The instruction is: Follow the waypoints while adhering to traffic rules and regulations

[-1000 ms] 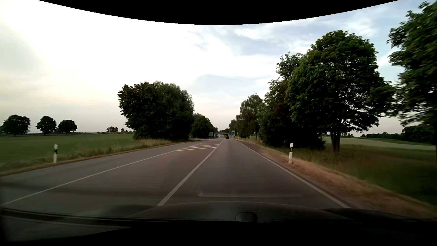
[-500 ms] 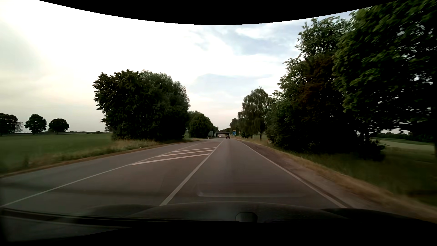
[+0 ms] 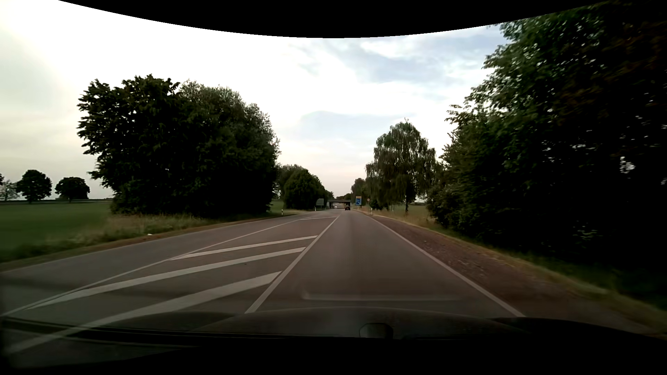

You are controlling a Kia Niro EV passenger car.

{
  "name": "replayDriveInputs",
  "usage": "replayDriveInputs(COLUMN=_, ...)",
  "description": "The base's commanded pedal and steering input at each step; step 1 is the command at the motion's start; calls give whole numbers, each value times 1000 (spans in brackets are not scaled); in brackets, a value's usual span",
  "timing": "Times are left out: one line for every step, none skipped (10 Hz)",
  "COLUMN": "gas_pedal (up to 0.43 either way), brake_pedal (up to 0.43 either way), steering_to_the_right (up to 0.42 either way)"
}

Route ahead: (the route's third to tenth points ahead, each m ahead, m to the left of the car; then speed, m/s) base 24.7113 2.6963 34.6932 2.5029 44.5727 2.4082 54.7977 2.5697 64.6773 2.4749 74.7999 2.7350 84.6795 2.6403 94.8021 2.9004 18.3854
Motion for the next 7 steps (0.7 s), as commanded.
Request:
replayDriveInputs(gas_pedal=299, brake_pedal=6, steering_to_the_right=-1)
replayDriveInputs(gas_pedal=287, brake_pedal=6, steering_to_the_right=-1)
replayDriveInputs(gas_pedal=287, brake_pedal=6, steering_to_the_right=-1)
replayDriveInputs(gas_pedal=280, brake_pedal=6, steering_to_the_right=-1)
replayDriveInputs(gas_pedal=268, brake_pedal=6, steering_to_the_right=0)
replayDriveInputs(gas_pedal=268, brake_pedal=6, steering_to_the_right=-1)
replayDriveInputs(gas_pedal=260, brake_pedal=6, steering_to_the_right=-1)
